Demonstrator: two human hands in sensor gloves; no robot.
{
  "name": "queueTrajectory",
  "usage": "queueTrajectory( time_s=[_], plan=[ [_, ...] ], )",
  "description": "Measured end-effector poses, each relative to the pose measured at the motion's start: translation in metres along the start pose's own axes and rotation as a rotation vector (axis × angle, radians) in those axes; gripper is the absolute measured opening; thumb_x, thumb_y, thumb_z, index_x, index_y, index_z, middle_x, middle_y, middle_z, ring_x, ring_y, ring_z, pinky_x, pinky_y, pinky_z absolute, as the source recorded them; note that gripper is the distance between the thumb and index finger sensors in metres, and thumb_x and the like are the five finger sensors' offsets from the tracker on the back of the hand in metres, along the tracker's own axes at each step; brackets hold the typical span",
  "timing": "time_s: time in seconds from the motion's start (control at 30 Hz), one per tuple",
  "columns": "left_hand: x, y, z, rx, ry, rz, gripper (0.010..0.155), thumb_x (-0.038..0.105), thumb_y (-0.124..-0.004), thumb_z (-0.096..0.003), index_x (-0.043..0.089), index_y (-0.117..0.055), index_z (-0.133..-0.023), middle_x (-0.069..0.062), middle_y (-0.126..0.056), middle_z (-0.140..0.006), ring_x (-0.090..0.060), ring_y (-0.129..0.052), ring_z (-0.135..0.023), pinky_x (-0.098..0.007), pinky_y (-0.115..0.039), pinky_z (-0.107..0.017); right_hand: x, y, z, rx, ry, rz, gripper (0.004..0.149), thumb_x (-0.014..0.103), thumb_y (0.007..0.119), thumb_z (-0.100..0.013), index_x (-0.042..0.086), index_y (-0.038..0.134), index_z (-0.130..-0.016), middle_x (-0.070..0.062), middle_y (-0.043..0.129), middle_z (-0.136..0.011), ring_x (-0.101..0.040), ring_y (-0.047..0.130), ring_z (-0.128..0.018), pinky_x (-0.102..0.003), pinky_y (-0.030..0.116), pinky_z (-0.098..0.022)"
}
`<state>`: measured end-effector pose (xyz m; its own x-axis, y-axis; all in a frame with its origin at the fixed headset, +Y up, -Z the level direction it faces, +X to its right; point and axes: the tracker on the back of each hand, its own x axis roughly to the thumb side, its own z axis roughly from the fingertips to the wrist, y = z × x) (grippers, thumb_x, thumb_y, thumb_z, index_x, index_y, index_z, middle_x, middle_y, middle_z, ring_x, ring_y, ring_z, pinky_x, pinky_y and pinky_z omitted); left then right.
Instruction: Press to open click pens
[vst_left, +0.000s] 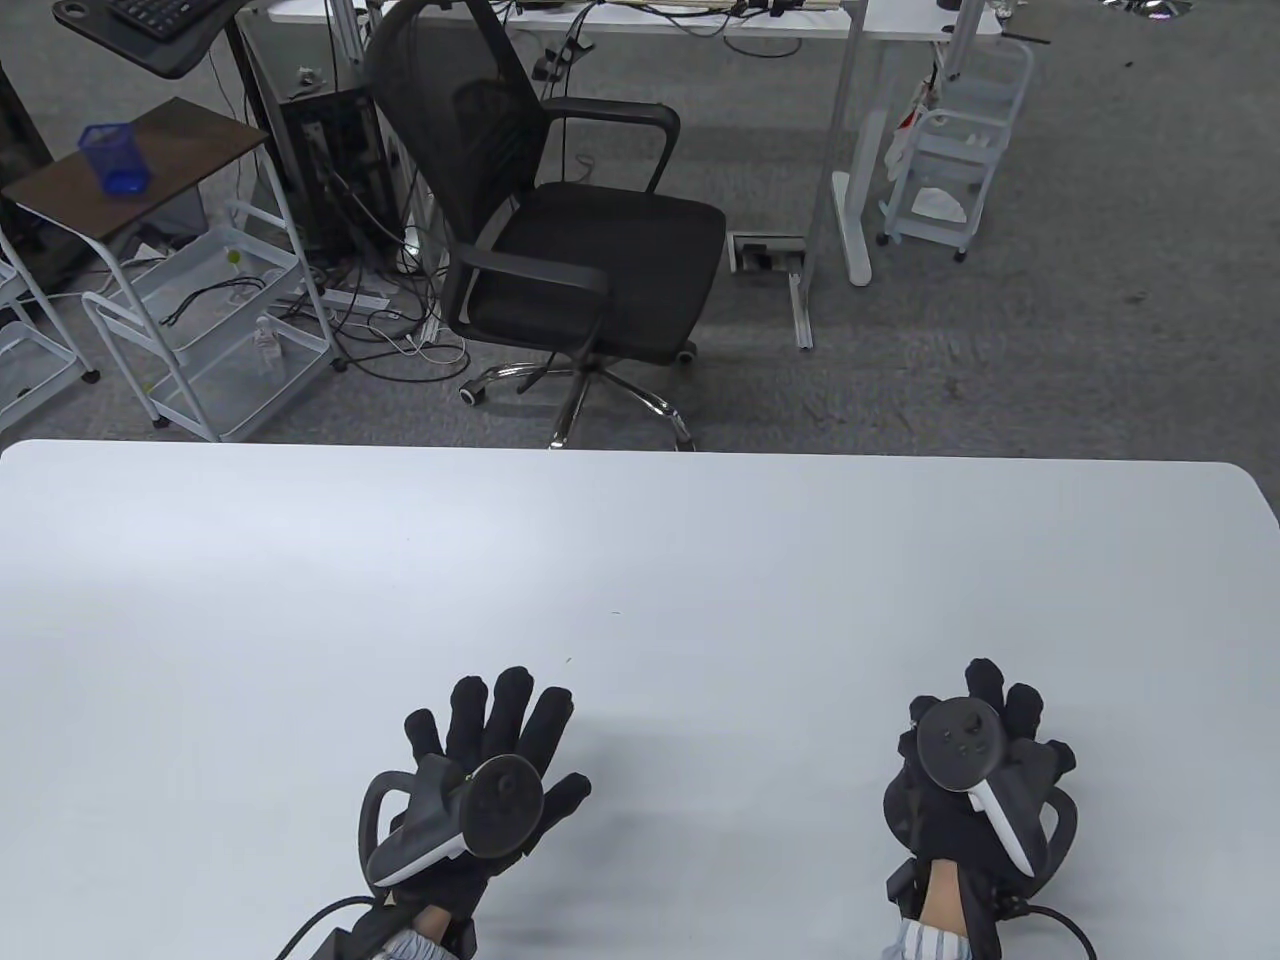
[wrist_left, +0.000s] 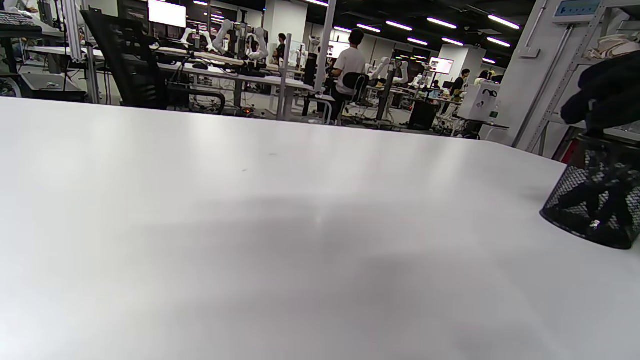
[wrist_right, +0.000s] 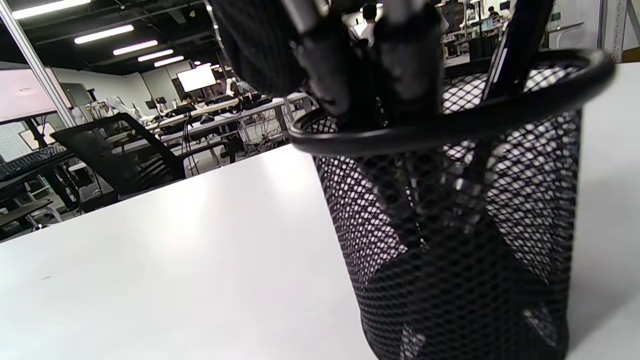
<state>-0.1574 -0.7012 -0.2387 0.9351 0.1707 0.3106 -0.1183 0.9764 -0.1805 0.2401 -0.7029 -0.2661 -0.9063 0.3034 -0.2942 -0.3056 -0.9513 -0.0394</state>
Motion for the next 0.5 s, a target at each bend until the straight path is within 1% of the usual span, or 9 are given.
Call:
queueTrajectory(
  time_s=[0.13,0.27,0.43,0.5],
  plan=[
    [0.000,0.000,0.000,-0.002,0.001,-0.004,0.074,0.064,-0.047,-0.0687,0.027,-0.018,-0.126,-0.021,-0.012,-0.131,-0.062,-0.018,-0.114,-0.084,-0.019,-0.070,0.001,-0.003,0.001,-0.033,0.002,0.017,0.042,0.017,0.082,-0.061,0.002,0.080,-0.100,-0.023,0.024,-0.125,-0.055,0.010,-0.107,-0.083,0.011,-0.063],
    [0.000,0.000,0.000,0.001,0.003,-0.004,0.074,0.064,-0.047,-0.0687,0.027,-0.018,-0.126,-0.021,-0.012,-0.131,-0.062,-0.018,-0.114,-0.084,-0.019,-0.070,0.004,-0.013,0.007,-0.082,-0.010,0.014,0.042,0.017,0.081,-0.062,0.004,0.078,-0.102,-0.024,0.024,-0.125,-0.055,0.009,-0.107,-0.083,0.011,-0.063],
    [0.000,0.000,0.000,0.001,0.003,-0.005,0.074,0.064,-0.047,-0.0687,0.027,-0.018,-0.126,-0.021,-0.012,-0.131,-0.062,-0.018,-0.114,-0.084,-0.019,-0.070,0.018,-0.038,0.025,-0.165,-0.054,0.011,0.044,0.017,0.079,-0.063,0.003,0.075,-0.104,-0.028,0.024,-0.125,-0.057,0.008,-0.106,-0.084,0.011,-0.063],
    [0.000,0.000,0.000,0.002,0.003,-0.007,0.074,0.064,-0.047,-0.0687,0.027,-0.018,-0.126,-0.021,-0.012,-0.131,-0.062,-0.018,-0.114,-0.084,-0.019,-0.070,0.028,-0.052,0.038,-0.221,-0.096,-0.005,0.044,0.016,0.078,-0.064,0.002,0.074,-0.105,-0.033,0.026,-0.124,-0.060,0.010,-0.105,-0.084,0.012,-0.062]
  ],
)
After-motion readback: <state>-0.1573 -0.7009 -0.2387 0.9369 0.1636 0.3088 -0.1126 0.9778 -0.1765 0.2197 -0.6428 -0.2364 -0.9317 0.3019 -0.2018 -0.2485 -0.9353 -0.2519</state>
